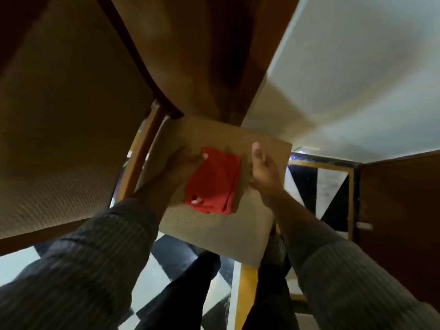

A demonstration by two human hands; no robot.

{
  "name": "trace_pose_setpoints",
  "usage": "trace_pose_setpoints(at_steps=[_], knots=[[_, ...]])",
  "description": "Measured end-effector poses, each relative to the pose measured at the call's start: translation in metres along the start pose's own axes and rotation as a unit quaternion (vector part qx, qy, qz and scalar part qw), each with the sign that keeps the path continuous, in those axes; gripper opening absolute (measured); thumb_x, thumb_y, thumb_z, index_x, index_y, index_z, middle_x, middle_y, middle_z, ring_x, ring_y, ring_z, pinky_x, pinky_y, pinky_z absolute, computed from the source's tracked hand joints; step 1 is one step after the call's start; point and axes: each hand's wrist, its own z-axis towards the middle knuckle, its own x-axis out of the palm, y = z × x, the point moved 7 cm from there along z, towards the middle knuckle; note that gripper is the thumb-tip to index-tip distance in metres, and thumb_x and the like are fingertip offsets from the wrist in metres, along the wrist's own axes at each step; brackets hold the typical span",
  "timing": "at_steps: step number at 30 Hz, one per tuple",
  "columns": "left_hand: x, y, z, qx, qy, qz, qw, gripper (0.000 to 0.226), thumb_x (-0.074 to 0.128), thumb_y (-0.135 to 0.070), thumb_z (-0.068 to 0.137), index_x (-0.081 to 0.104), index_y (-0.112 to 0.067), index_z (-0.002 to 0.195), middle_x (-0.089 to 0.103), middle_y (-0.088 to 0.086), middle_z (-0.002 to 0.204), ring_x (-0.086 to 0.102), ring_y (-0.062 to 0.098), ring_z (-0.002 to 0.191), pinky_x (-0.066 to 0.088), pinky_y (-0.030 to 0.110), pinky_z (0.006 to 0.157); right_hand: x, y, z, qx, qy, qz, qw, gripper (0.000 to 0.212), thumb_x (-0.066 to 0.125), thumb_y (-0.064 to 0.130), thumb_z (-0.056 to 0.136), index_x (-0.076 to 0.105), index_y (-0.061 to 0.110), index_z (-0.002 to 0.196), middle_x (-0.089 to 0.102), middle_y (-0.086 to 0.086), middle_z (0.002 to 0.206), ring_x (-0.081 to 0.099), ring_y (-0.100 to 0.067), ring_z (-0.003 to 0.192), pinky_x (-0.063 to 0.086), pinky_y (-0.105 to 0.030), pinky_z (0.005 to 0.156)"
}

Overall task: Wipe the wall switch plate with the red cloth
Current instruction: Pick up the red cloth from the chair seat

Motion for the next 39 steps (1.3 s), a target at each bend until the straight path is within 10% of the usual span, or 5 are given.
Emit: trace_pose_setpoints(at_steps=[4,13,23,34,39], knots=[[0.034,0.043,0.022,-0.079,0.064,-0.026,0.994,0.055,0.067,-0.036,0.095,0.056,-0.003,0.138,0.061,0.019,0.139,0.059,0.035,0.126,0.047,0.047,0.110,0.045,-0.042,0.023,0.024,0.042,-0.077,0.996,0.059,0.052,0.062,0.094,0.068,0.008,0.111,0.070,-0.008,0.105,0.066,-0.029,0.098,0.054,-0.041,0.089],[0.053,0.056,0.051,-0.062,-0.001,0.122,0.991,0.062,0.078,-0.037,0.085,0.059,0.003,0.128,0.064,0.023,0.133,0.060,0.039,0.123,0.049,0.046,0.105,0.059,-0.069,0.055,0.038,-0.033,-0.150,0.987,0.040,0.070,0.029,0.091,0.061,0.006,0.122,0.066,-0.006,0.110,0.063,-0.024,0.095,0.045,-0.029,0.079],[0.067,0.056,0.035,-0.178,0.044,-0.173,0.968,0.041,0.073,-0.015,0.087,0.064,-0.006,0.127,0.071,0.020,0.122,0.070,0.036,0.108,0.057,0.051,0.099,0.046,-0.061,0.048,0.036,0.036,-0.017,0.999,0.005,0.067,0.008,0.088,0.069,0.011,0.091,0.073,-0.009,0.091,0.070,-0.027,0.083,0.058,-0.039,0.078],[0.066,-0.095,-0.039,-0.024,0.047,-0.246,0.968,0.014,0.072,-0.013,0.089,0.071,-0.012,0.102,0.075,0.010,0.096,0.072,0.022,0.082,0.062,0.028,0.068,-0.093,0.050,-0.007,-0.088,-0.022,0.049,0.995,0.013,0.067,0.010,0.091,0.067,0.017,0.103,0.074,-0.004,0.094,0.071,-0.020,0.088,0.057,-0.030,0.079],[0.067,-0.204,-0.104,0.080,0.052,-0.218,0.971,0.022,0.072,-0.015,0.091,0.070,-0.006,0.111,0.075,0.019,0.112,0.071,0.037,0.106,0.057,0.051,0.098,-0.192,0.113,-0.059,-0.155,-0.089,0.081,0.981,0.013,0.067,0.011,0.092,0.066,0.015,0.105,0.072,-0.003,0.095,0.071,-0.020,0.089,0.058,-0.034,0.079]])
